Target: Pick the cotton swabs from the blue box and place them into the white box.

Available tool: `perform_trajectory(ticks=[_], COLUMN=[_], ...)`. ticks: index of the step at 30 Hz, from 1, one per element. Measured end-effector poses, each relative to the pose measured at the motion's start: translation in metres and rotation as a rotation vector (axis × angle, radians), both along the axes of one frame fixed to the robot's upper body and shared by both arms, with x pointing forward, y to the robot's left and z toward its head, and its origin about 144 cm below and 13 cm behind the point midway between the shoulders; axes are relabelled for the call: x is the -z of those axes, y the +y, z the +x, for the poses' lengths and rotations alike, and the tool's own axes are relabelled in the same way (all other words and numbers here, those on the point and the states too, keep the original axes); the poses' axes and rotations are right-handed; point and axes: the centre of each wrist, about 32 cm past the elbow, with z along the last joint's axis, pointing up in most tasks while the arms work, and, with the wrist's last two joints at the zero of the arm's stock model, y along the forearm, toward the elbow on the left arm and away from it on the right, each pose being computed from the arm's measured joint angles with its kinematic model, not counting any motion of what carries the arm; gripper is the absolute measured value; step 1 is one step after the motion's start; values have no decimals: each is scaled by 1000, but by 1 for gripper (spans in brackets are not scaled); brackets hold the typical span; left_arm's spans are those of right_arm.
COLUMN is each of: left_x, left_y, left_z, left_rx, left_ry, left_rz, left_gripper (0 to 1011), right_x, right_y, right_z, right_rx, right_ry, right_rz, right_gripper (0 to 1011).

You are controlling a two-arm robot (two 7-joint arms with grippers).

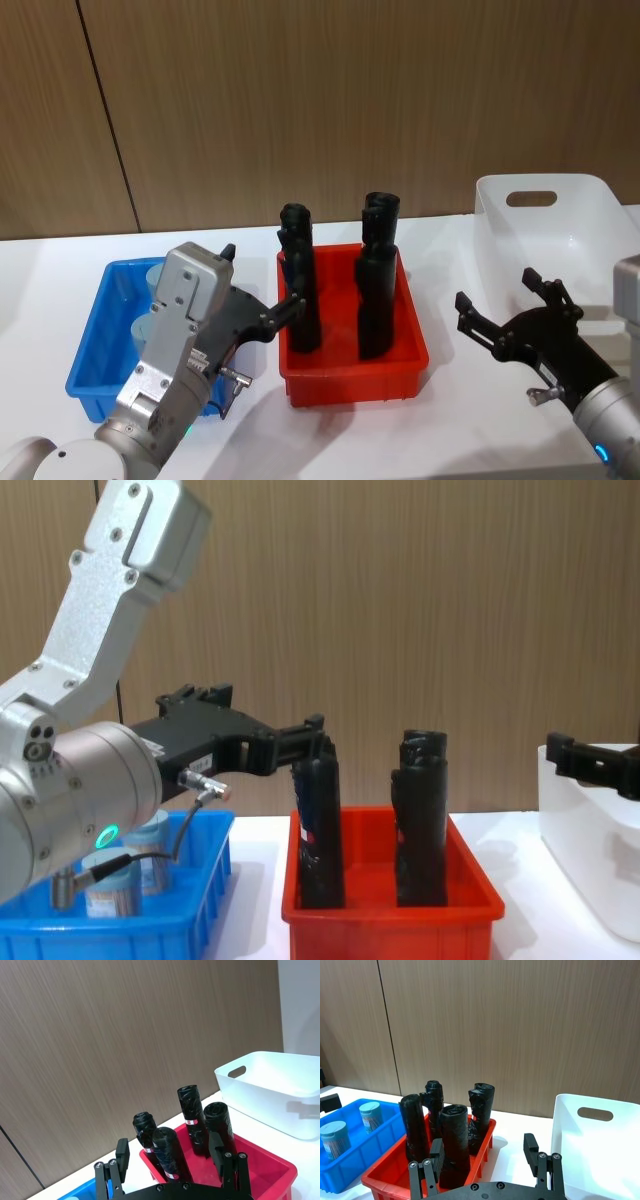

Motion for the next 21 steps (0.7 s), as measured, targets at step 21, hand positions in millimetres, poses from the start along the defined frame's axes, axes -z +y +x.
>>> perform_trajectory(ticks=[21], left_x=[0], left_y=[0], left_z=[0], left_rx=[0], left_ry=[0], left_rz=[0], left_gripper=[1004], right_x=[0], right_y=[0], right_z=[0], right_rx=[0], right_ry=[0], right_rz=[0], right_gripper=[1002])
